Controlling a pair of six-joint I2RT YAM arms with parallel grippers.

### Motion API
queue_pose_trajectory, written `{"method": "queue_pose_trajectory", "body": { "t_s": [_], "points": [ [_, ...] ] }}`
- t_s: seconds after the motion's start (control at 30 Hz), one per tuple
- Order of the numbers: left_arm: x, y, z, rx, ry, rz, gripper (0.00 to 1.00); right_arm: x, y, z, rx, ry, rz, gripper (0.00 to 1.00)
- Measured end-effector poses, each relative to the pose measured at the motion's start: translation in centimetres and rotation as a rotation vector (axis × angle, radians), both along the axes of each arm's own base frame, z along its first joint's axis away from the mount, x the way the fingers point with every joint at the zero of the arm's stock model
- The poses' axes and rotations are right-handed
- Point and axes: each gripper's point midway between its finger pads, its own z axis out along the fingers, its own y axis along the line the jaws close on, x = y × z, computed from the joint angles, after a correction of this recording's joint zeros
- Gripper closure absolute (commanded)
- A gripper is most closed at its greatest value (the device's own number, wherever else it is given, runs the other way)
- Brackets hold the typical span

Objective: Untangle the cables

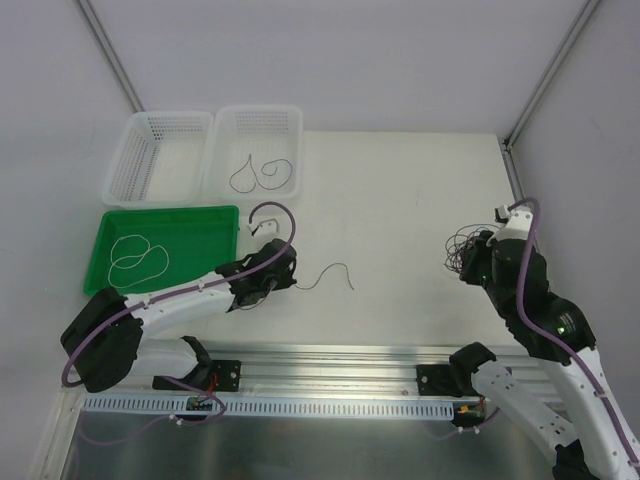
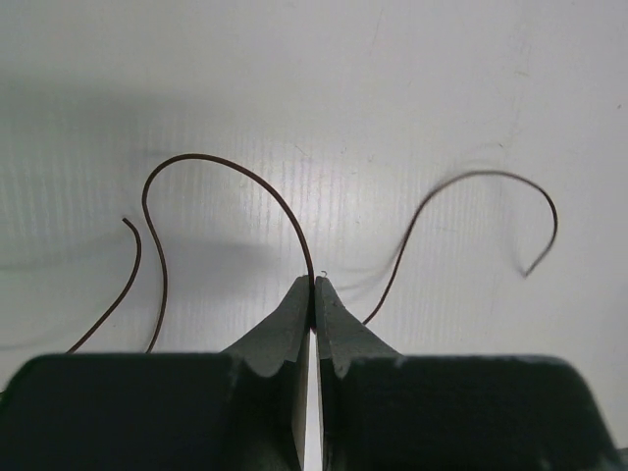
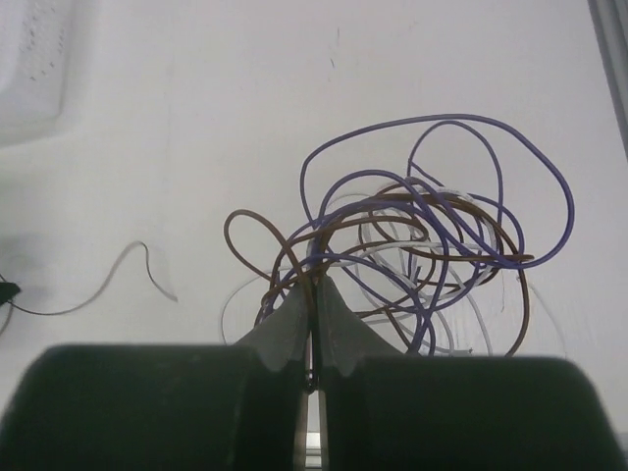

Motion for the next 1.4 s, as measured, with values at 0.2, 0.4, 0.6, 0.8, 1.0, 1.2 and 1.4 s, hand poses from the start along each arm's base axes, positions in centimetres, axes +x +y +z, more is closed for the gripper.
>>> {"method": "queue_pose_trajectory", "body": {
  "t_s": [0.2, 0.4, 0.6, 0.8, 1.0, 1.2, 1.4],
  "points": [
    [-0.2, -0.8, 2.0, -0.027, -0.021, -0.072, 1.0, 0.8, 1.6, -9.5, -0.059, 0.226, 0.023, 0.94],
    [-0.5, -2.9, 6.2, -0.104, -0.06, -0.186, 1.0, -0.5, 3.1, -19.7, -0.07, 0.483, 0.056, 0.79],
    [-0.5, -4.5, 12.1, -0.172, -0.139, -0.284, 1.0, -0.6, 5.0, -21.4, -0.008, 0.531, 0.112, 0.08],
    [0.4, -5.2, 19.5, -0.185, -0.261, -0.344, 1.0, 0.0, 5.7, -15.8, 0.001, 0.409, 0.194, 0.03],
    [3.1, -3.5, 27.8, -0.178, -0.435, -0.306, 1.0, -0.6, 5.4, -7.9, 0.042, 0.199, 0.256, 0.03],
    [8.3, 2.2, 33.8, -0.082, -0.581, -0.115, 1.0, -2.3, 5.0, -7.1, 0.052, 0.19, 0.29, 0.03],
    [14.6, 10.2, 35.6, 0.039, -0.624, 0.131, 1.0, -3.2, 5.4, -8.0, 0.064, 0.222, 0.325, 0.03]
  ]
}}
